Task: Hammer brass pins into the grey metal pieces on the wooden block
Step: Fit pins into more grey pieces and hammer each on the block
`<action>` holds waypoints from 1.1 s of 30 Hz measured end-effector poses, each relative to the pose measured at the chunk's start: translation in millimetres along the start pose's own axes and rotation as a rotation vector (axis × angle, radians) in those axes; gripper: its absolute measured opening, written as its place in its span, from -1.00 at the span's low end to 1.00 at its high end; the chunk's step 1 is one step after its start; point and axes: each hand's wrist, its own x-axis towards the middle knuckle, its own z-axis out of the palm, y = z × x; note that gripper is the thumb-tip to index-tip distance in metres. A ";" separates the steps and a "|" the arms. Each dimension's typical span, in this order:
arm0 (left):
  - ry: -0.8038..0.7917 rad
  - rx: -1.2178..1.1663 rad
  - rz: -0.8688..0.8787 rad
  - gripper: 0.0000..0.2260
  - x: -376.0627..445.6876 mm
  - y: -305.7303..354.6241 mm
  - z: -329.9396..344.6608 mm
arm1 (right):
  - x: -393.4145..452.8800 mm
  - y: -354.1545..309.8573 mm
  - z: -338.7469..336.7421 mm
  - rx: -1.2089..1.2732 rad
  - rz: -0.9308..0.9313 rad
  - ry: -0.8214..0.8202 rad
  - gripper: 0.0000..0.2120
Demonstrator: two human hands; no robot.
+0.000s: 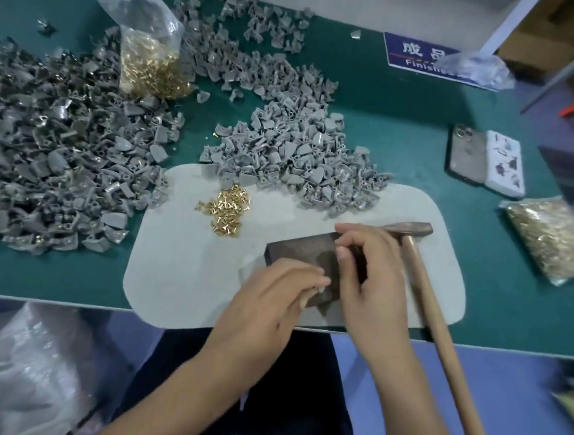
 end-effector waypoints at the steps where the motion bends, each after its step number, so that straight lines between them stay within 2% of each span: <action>1: -0.001 0.035 0.024 -0.80 0.8 -3.3 0.2 | -1.9 -0.7 3.9 -0.007 0.029 0.047 -0.87; 5: 0.019 0.153 0.057 -0.76 13.8 -15.1 -10.0 | 3.8 -8.5 20.5 -0.038 0.122 0.183 -0.84; 8: 0.098 0.041 -0.058 -0.79 31.6 -15.7 -21.8 | 13.8 -13.7 24.9 0.013 0.164 0.205 -0.88; 12: 0.142 -0.087 -0.226 -0.82 42.6 -11.7 -30.5 | 14.4 -18.5 10.3 0.152 0.193 0.331 -0.87; 14: 0.109 -0.055 -0.262 -0.84 46.6 -15.9 -31.0 | 14.9 -23.3 5.6 0.263 0.213 0.267 -0.86; 17: 0.036 0.130 -0.198 -0.90 52.3 -18.2 -30.9 | 19.0 -28.4 0.8 0.322 0.185 0.124 -0.85; 21: 0.002 0.307 -0.180 -0.90 55.1 -17.3 -33.3 | 24.0 -25.2 4.3 0.069 0.070 -0.055 -0.88; 29: -0.052 0.440 -0.136 -0.94 58.8 -11.3 -38.4 | 31.3 -35.9 -6.4 -0.170 0.085 -0.193 -0.89; 31: -0.048 0.449 -0.136 -0.94 60.4 -11.5 -40.1 | 39.2 -42.8 -11.0 -0.255 0.033 -0.263 -0.91; 33: -0.044 0.477 -0.129 -0.91 62.0 -12.1 -41.2 | 44.1 -52.5 -10.5 -0.442 -0.058 -0.321 -0.90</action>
